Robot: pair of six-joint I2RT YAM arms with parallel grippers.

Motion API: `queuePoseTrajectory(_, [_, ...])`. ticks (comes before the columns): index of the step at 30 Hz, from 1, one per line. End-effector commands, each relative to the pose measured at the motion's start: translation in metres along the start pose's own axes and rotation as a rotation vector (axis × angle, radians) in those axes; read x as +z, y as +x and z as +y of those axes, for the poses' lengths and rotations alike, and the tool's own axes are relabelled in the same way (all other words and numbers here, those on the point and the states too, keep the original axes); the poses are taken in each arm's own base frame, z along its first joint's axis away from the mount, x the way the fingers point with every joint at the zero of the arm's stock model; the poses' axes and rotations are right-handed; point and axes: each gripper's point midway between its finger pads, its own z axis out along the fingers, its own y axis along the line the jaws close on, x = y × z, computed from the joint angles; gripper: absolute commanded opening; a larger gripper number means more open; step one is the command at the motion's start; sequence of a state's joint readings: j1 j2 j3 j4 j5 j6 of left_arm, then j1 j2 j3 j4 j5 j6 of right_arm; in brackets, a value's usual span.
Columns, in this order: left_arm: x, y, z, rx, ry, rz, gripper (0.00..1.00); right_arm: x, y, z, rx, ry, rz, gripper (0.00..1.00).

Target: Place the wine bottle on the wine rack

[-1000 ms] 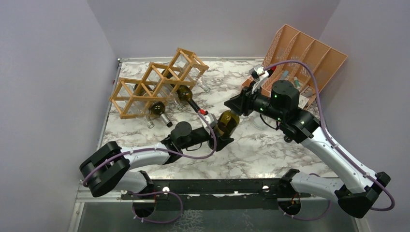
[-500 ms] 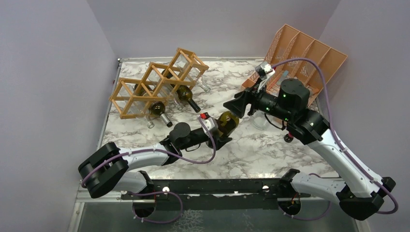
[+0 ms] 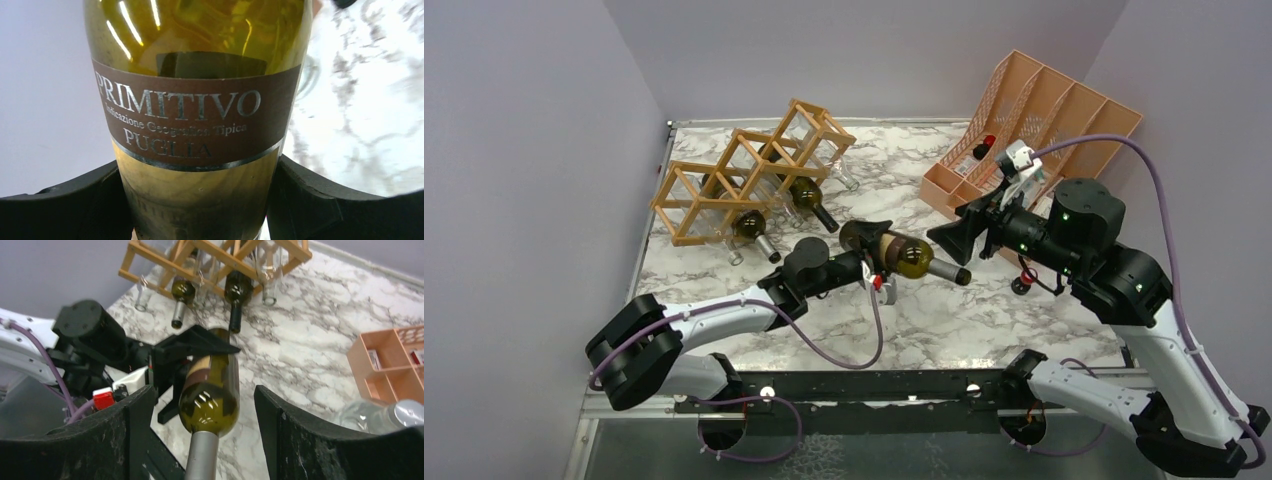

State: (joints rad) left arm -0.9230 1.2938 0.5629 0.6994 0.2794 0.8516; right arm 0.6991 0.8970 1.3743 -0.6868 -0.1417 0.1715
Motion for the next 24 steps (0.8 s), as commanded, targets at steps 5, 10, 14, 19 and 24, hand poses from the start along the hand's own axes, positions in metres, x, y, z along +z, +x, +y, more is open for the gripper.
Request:
queuePoseTrajectory(5, [0.011,-0.058,0.097,0.551,-0.139,-0.03,0.0,-0.017,0.065,-0.011,0.018,0.048,0.246,0.75])
queuePoseTrajectory(10, [0.016,-0.065,0.106,0.676,-0.094,-0.005,0.0,-0.016,0.091,-0.013,0.048,0.056,0.331,0.71])
queuePoseTrajectory(14, [0.018,-0.075,0.109,0.743,-0.068,-0.029,0.0,-0.015,0.107,-0.016,0.063,0.07,0.391,0.68])
queuePoseTrajectory(19, [0.021,-0.079,0.109,0.801,-0.029,-0.034,0.0,-0.008,0.121,-0.014,0.085,0.053,0.423,0.68])
queuePoseTrajectory(24, [0.023,-0.076,0.11,0.821,0.0,-0.015,0.0,0.004,0.136,-0.013,0.105,0.033,0.453,0.66])
